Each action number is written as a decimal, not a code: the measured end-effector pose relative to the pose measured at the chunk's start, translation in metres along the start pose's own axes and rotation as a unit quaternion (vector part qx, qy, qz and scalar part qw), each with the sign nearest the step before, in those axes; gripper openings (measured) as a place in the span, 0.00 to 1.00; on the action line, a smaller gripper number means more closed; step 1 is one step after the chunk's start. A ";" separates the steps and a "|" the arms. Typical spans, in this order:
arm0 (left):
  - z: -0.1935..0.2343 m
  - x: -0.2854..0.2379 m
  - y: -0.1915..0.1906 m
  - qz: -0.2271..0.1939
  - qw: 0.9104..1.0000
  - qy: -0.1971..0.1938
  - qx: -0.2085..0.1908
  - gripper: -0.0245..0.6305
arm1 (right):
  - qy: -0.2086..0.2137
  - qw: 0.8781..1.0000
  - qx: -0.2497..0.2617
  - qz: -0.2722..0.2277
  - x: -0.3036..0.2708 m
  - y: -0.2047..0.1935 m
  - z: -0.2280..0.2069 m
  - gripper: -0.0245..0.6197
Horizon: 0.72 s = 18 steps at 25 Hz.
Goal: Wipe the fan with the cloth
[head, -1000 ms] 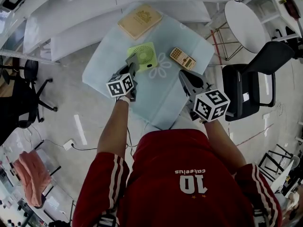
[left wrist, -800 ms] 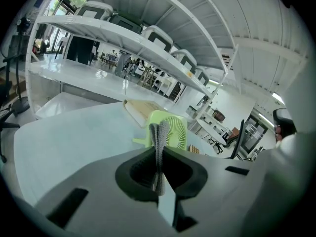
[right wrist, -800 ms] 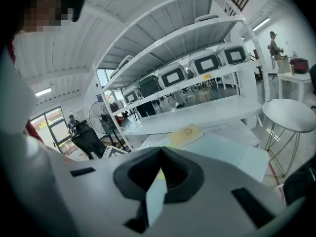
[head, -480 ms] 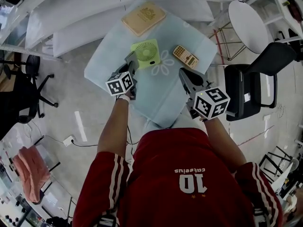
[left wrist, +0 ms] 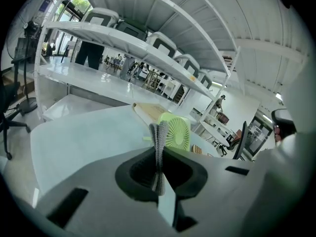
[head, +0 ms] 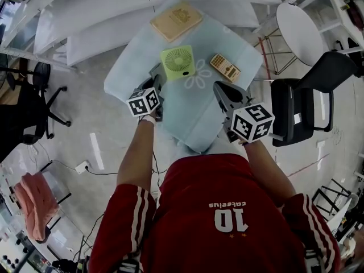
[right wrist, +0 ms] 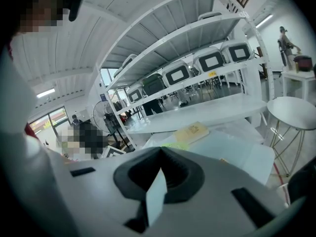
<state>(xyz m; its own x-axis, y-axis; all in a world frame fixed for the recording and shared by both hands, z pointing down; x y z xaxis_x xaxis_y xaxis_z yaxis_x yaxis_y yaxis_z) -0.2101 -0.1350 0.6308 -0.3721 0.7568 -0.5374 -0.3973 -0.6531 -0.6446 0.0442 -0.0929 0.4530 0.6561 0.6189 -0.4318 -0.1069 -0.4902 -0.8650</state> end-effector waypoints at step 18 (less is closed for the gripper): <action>-0.023 0.010 -0.015 0.013 0.999 -0.042 -0.015 0.07 | -0.024 0.999 -0.021 -0.016 0.027 -0.013 0.014 0.05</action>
<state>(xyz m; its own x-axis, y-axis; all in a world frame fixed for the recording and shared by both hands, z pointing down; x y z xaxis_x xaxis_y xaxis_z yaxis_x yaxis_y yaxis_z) -0.1882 -0.1167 0.6225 -0.4511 0.7335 -0.5084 -0.3611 -0.6710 -0.6476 0.0525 -0.0611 0.4488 0.6223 0.6631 -0.4160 -0.0539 -0.4939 -0.8679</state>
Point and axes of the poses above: the fingertips, and each gripper's own axes: x backward along the fingers, z to its left, y out of its top, the point moved 5 cm from there along x, backward along the fingers, and after that the axes turned 8 degrees about x, right-handed, at the moved point
